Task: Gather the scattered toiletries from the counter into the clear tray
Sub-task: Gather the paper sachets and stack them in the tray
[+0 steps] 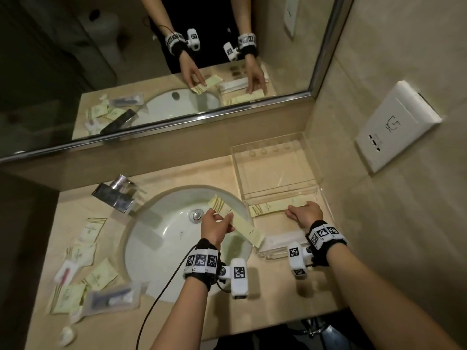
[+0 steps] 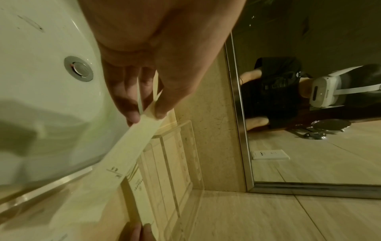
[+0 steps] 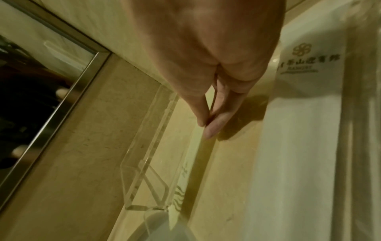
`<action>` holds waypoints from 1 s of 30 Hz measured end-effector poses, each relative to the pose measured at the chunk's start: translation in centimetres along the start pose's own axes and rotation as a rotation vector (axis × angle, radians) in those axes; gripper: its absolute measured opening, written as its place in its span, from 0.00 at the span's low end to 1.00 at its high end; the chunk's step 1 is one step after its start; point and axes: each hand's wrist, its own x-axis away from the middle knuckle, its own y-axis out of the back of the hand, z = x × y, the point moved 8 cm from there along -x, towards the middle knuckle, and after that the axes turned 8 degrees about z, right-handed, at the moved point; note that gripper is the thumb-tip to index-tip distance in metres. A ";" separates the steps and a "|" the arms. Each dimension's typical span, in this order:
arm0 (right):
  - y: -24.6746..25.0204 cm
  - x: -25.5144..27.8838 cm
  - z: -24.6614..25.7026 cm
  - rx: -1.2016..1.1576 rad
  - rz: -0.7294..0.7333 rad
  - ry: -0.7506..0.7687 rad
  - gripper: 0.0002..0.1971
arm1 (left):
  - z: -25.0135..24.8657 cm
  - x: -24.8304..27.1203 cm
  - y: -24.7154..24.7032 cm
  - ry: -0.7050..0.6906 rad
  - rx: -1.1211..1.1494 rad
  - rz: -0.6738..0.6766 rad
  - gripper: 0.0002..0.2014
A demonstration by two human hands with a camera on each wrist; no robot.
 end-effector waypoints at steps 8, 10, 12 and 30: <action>0.4 -0.5 -0.6 0.175 -0.154 -0.041 0.37 | 0.1 -0.5 -0.9 0.043 0.102 0.037 0.07; 0.1 0.1 -0.4 0.178 -0.163 -0.037 0.38 | 0.1 -0.3 -1.1 0.069 0.175 0.059 0.06; -0.1 0.7 -0.1 0.098 -0.153 -0.016 0.41 | 0.0 -0.1 -1.4 0.087 0.253 0.096 0.07; -1.8 3.6 1.0 -0.218 0.273 0.059 0.22 | 0.4 -0.3 -5.8 0.173 0.355 0.257 0.12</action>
